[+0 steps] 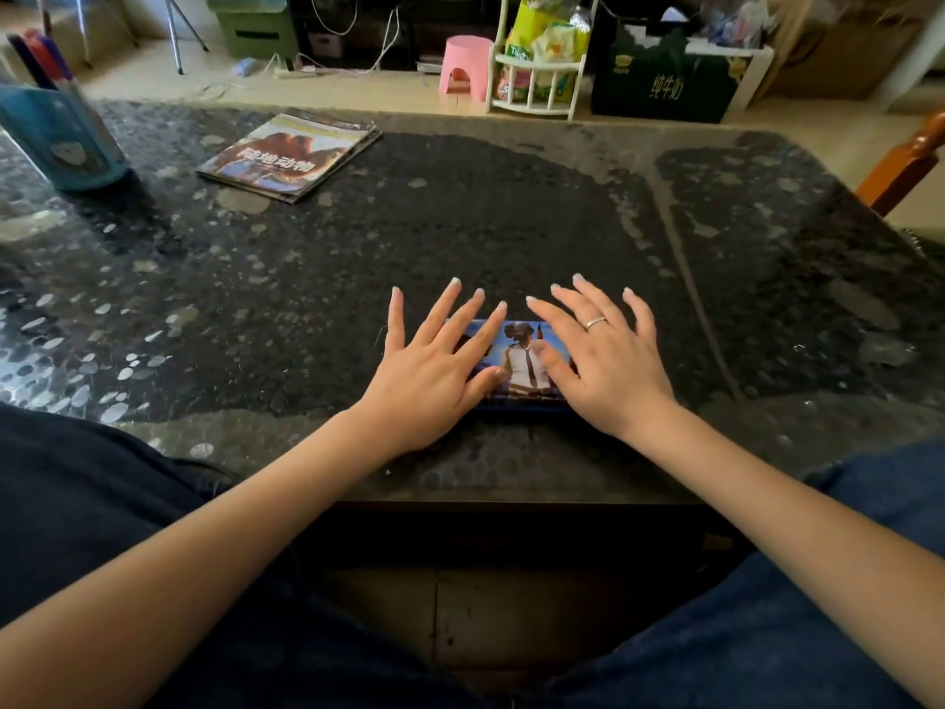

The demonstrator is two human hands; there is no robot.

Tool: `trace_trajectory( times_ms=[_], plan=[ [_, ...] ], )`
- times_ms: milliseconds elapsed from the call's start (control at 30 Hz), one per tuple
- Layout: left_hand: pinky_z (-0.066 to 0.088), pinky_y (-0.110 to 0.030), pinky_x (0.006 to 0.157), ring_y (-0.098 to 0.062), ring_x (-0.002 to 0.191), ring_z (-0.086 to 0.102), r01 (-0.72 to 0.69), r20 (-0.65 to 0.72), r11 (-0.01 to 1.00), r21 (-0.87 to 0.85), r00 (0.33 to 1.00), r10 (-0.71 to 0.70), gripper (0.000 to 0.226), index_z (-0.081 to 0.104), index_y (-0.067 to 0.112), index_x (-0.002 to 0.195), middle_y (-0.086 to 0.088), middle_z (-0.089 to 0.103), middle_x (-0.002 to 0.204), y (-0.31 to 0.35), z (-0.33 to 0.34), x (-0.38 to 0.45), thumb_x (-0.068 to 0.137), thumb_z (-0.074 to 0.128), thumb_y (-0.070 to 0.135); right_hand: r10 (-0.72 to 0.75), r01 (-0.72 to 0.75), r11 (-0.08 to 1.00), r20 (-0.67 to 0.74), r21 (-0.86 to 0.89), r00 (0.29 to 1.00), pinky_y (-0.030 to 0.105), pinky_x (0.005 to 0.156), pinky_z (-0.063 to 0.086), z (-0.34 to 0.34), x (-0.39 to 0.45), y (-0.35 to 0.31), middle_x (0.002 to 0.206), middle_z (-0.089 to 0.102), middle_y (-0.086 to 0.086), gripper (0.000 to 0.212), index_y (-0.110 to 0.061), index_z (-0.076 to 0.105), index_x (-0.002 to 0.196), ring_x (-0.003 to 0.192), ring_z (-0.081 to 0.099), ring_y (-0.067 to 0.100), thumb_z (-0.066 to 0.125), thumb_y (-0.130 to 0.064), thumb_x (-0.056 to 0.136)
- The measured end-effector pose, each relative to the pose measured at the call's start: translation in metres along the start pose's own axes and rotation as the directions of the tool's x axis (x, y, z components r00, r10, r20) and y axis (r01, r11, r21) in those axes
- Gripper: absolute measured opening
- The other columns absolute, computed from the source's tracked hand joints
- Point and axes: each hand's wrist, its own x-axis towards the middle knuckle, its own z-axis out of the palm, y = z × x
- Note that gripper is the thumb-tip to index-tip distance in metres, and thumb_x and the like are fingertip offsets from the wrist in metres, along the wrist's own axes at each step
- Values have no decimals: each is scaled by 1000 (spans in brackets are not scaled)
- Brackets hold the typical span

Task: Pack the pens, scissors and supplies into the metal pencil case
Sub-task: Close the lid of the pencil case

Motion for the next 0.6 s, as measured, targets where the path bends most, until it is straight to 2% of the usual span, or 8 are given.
trace_trajectory(
  times_ms=[100, 200, 267, 300, 367, 433, 533, 600],
  plan=[
    [-12, -55, 111, -19, 144, -11, -4, 16, 999, -37, 1000, 5, 69, -2, 30, 148, -1, 6, 158, -1, 0, 0, 86, -1, 60, -47, 47, 999, -6, 14, 999, 48, 115, 6, -3, -1, 1, 151, 37, -2, 60, -34, 34, 144, 145, 18, 16, 14, -57, 93],
    [-3, -49, 117, -17, 144, -11, 24, 89, 936, -351, 996, 8, 74, 0, 24, 149, 2, 5, 158, -6, -6, 1, 89, 16, 64, -70, 54, 958, 50, 282, 996, 40, 116, 11, -10, 1, 5, 151, 35, -2, 73, -29, 31, 145, 145, 18, 14, 12, -66, 85],
    [-2, -44, 118, -17, 144, -11, 98, 152, 832, -546, 988, -17, 75, 0, 17, 149, 0, 3, 158, -12, -12, 0, 93, 36, 52, -9, -23, 887, 67, 461, 998, 38, 115, 15, -13, 0, 15, 151, 35, 5, 82, -23, 33, 145, 144, 20, 17, 17, -70, 80],
    [-3, -42, 118, -18, 144, -10, 117, 170, 815, -568, 985, -24, 77, -1, 16, 149, -1, 2, 158, -16, -15, -2, 92, 41, 48, 13, -51, 873, 81, 484, 997, 38, 115, 16, -14, -2, 22, 152, 34, 8, 85, -21, 32, 146, 145, 19, 18, 20, -72, 78],
    [-4, -41, 117, -17, 144, -10, 119, 188, 842, -526, 982, -21, 82, -2, 15, 149, -2, 1, 158, -23, -17, -7, 90, 42, 50, 23, -78, 905, 135, 419, 991, 39, 115, 13, -14, -9, 35, 154, 30, 9, 93, -22, 27, 148, 145, 17, 17, 16, -79, 75],
    [-5, -41, 117, -16, 144, -10, 129, 213, 867, -482, 977, -27, 84, -4, 14, 149, -2, -1, 158, -27, -17, -10, 88, 39, 54, 50, -115, 950, 223, 290, 974, 43, 116, 8, -13, -16, 44, 157, 23, 6, 99, -25, 17, 150, 146, 12, 15, 5, -85, 73],
    [-8, -42, 117, -14, 143, -14, 147, 270, 911, -385, 962, -41, 90, -10, 14, 148, -2, -7, 158, -29, -17, -9, 84, 30, 63, 70, -131, 978, 339, 161, 938, 49, 117, -2, -11, -21, 47, 160, 7, 0, 87, -28, -4, 151, 147, 0, 13, 6, -76, 79],
    [-10, -43, 117, -13, 142, -18, 156, 299, 922, -355, 953, -46, 92, -15, 14, 147, -2, -11, 158, -27, -18, -9, 82, 27, 65, 56, -97, 990, 350, 101, 935, 50, 117, -4, -11, -22, 44, 161, 4, 0, 80, -30, -11, 150, 147, -3, 13, 9, -70, 84]
  ],
)
